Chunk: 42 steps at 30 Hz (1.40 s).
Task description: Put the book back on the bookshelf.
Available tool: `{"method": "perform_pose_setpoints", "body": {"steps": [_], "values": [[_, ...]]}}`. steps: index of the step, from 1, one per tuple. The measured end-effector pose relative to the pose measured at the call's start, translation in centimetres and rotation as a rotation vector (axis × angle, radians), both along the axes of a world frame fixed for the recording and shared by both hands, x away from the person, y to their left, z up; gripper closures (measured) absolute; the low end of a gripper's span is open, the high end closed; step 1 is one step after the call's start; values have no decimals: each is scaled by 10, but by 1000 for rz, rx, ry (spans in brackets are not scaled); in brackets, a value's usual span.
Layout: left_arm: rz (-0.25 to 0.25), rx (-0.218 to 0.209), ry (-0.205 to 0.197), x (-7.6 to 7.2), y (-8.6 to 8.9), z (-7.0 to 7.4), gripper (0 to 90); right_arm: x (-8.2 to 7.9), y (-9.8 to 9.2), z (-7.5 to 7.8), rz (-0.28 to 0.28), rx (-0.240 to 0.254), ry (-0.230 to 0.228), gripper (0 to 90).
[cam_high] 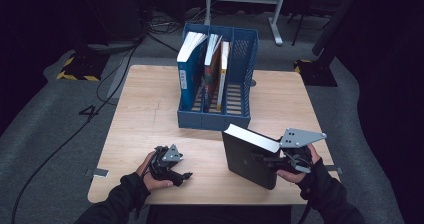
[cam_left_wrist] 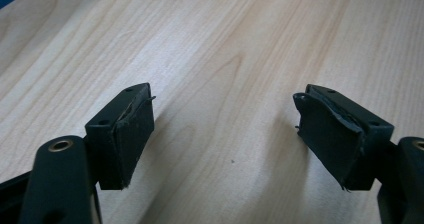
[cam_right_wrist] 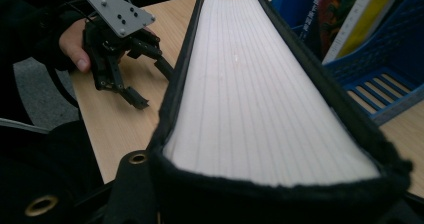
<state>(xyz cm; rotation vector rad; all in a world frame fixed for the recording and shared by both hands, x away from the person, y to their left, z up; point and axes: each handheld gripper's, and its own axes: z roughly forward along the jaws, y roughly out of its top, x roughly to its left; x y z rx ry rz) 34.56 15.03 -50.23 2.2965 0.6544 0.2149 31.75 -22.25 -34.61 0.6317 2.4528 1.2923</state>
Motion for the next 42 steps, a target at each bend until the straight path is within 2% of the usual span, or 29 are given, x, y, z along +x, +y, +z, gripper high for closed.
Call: {"method": "perform_pose_setpoints", "body": {"steps": [3, 5, 12, 24, 29, 36, 42], "values": [[-5, 7, -21, 0, 0, -1, 212, -1, -4, 2, -15, -9, -3, 528], [-6, 8, -22, 0, 0, -2, 206, -2, -9, 6, -36, -21, -7, 529], [-5, 10, -19, 1, -1, -1, 200, -1, -18, 16, -67, -17, -24, 528], [-2, 11, -20, 1, -1, -2, 195, 3, -31, 51, -135, 7, -74, 529], [-1, 11, -21, 1, -1, -1, 195, 13, -31, 69, -163, 27, -101, 528], [2, 12, -21, 2, -1, -1, 194, 33, -28, 84, -210, 48, -124, 528], [3, 12, -21, 2, -1, -1, 193, 51, -21, 92, -245, 31, -130, 528]]}}
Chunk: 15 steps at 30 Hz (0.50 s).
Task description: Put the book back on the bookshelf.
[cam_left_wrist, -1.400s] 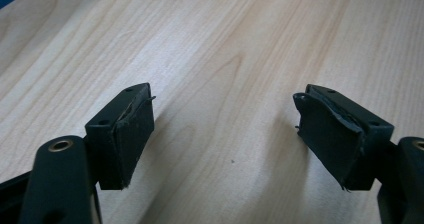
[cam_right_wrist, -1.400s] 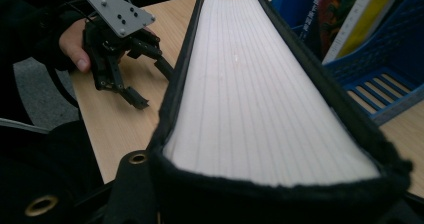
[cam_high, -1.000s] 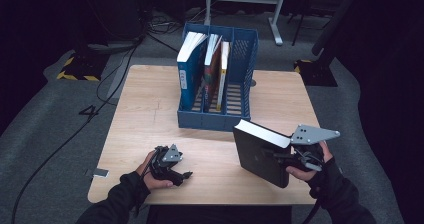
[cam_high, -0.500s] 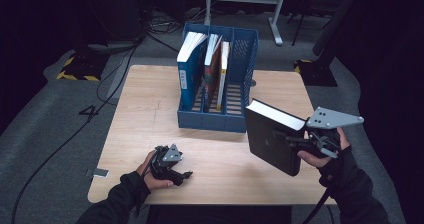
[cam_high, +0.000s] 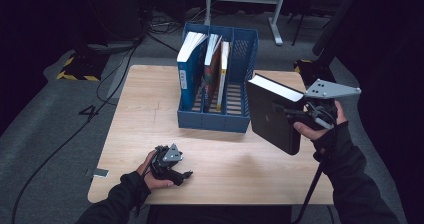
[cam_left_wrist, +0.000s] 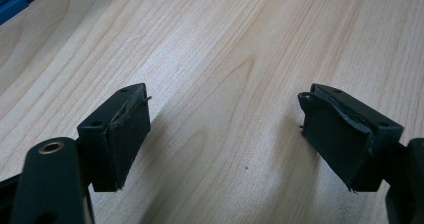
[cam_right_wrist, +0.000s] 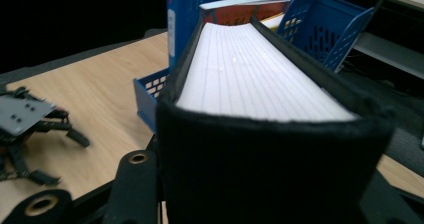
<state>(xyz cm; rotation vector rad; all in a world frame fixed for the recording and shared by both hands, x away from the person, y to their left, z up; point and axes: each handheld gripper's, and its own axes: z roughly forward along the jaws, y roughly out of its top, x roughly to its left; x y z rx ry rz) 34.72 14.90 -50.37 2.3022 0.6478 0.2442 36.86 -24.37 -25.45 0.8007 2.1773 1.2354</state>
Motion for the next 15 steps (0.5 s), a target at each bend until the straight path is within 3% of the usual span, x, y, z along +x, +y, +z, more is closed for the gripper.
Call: {"method": "perform_pose_setpoints", "body": {"steps": [15], "values": [[4, -3, 1, 0, -1, 0, 191, 46, 19, 13, -90, 73, -24, 529]]}}
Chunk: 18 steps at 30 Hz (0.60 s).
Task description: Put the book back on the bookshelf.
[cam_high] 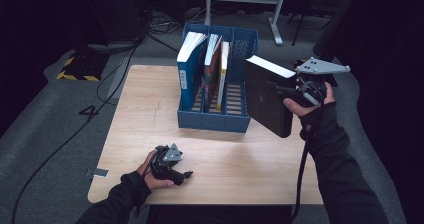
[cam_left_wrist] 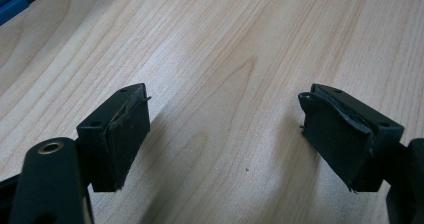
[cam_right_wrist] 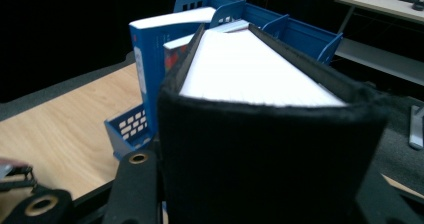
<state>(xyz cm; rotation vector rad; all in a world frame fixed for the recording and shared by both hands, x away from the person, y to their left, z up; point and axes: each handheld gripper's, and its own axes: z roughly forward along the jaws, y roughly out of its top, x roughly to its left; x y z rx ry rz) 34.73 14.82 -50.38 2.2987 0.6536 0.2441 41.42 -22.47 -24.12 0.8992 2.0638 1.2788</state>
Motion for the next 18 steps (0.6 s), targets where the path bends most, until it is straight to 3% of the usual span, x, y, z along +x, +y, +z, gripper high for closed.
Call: {"method": "perform_pose_setpoints", "body": {"steps": [18], "values": [[0, -1, 0, 0, 0, 0, 191, 59, 36, -2, -151, 54, -14, 530]]}}
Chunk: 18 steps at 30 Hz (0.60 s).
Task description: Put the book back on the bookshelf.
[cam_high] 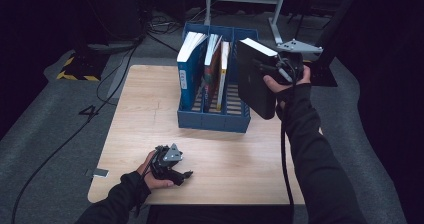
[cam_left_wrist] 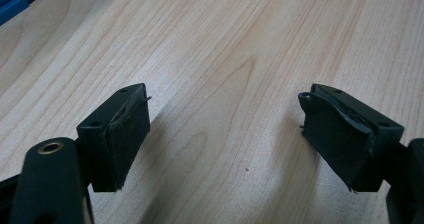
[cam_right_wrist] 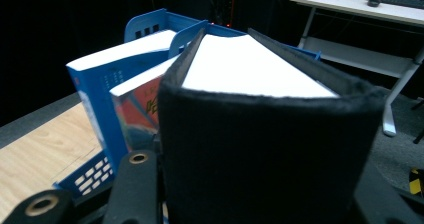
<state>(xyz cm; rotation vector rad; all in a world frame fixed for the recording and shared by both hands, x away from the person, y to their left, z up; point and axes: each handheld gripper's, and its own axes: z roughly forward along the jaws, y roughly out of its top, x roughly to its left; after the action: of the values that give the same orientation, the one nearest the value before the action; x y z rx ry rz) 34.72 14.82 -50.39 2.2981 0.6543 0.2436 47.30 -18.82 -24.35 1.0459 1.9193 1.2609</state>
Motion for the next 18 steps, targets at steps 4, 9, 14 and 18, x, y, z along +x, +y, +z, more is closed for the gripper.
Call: {"method": "perform_pose_setpoints", "body": {"steps": [4, 9, 14, 18], "values": [[0, 0, 0, 0, 0, 0, 191, 10, 6, -5, -23, 7, 13, 530], [0, 0, 0, 0, 0, 0, 191, 20, 14, -13, -44, 19, 33, 530], [1, 3, 1, 0, 0, 0, 191, 27, 19, -20, -79, 20, 44, 530], [1, 3, 1, 0, 0, 0, 191, 31, 23, -22, -93, 1, 47, 530]]}}
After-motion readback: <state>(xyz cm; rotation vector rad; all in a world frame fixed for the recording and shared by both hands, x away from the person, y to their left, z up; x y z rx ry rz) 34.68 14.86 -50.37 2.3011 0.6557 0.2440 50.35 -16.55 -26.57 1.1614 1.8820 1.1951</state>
